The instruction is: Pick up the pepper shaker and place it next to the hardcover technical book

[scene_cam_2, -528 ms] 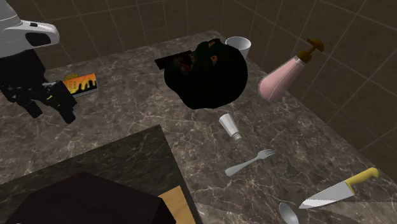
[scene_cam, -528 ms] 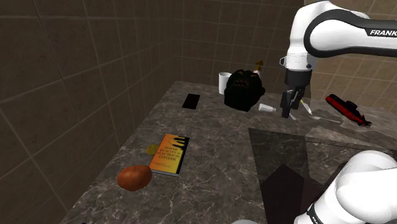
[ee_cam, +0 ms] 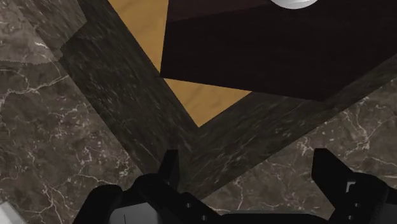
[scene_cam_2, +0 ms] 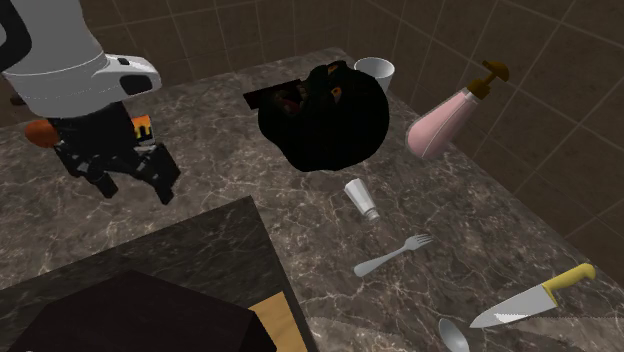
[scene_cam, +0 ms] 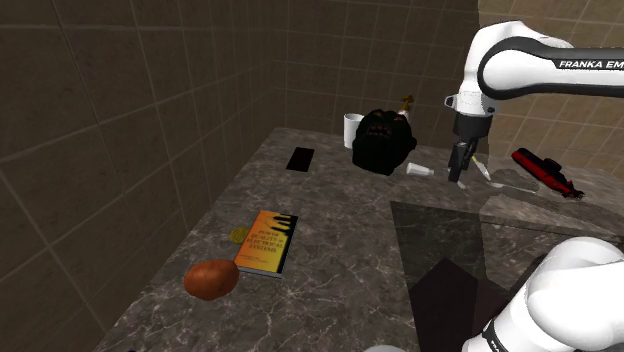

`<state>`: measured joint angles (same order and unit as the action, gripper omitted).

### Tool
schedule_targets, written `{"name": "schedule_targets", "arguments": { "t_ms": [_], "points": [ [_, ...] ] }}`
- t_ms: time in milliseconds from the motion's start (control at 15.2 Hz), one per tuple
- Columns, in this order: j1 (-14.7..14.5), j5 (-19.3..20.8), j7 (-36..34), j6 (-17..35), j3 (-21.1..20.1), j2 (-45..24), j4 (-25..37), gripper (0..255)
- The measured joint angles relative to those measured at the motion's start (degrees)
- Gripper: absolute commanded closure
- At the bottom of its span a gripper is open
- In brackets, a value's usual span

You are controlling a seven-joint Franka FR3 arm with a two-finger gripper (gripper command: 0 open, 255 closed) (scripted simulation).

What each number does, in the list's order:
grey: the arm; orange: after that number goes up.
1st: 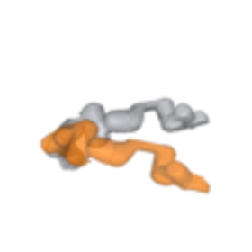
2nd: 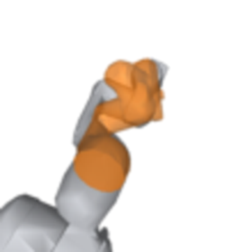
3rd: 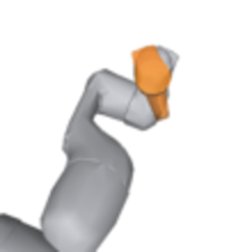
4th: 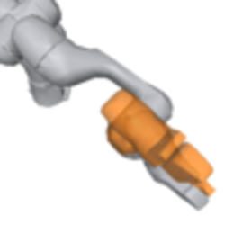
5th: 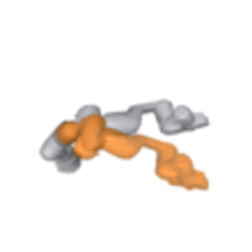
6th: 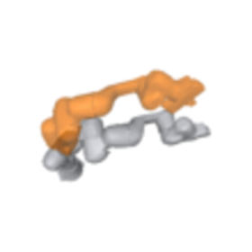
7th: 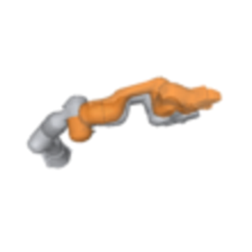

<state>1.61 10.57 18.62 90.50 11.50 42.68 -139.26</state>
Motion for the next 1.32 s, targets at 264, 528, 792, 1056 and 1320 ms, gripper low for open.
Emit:
{"name": "schedule_targets", "arguments": {
  "t_ms": [264, 528, 792, 1056, 1320],
  "points": [
    [0.28, 2.71, 8.03, 5.83, 6.48, -4.08, 0.30, 0],
    [-0.31, 3.65, 16.07, 10.91, 12.70, -9.59, 2.68, 0],
    [-1.62, 2.66, 25.33, 15.69, 19.57, -17.01, 6.96, 0],
    [-4.00, -1.76, 35.31, 20.10, 26.14, -26.35, 12.43, 0],
    [-5.43, -9.60, 47.17, 23.45, 31.98, -36.98, 18.14, 0]
  ]
}}
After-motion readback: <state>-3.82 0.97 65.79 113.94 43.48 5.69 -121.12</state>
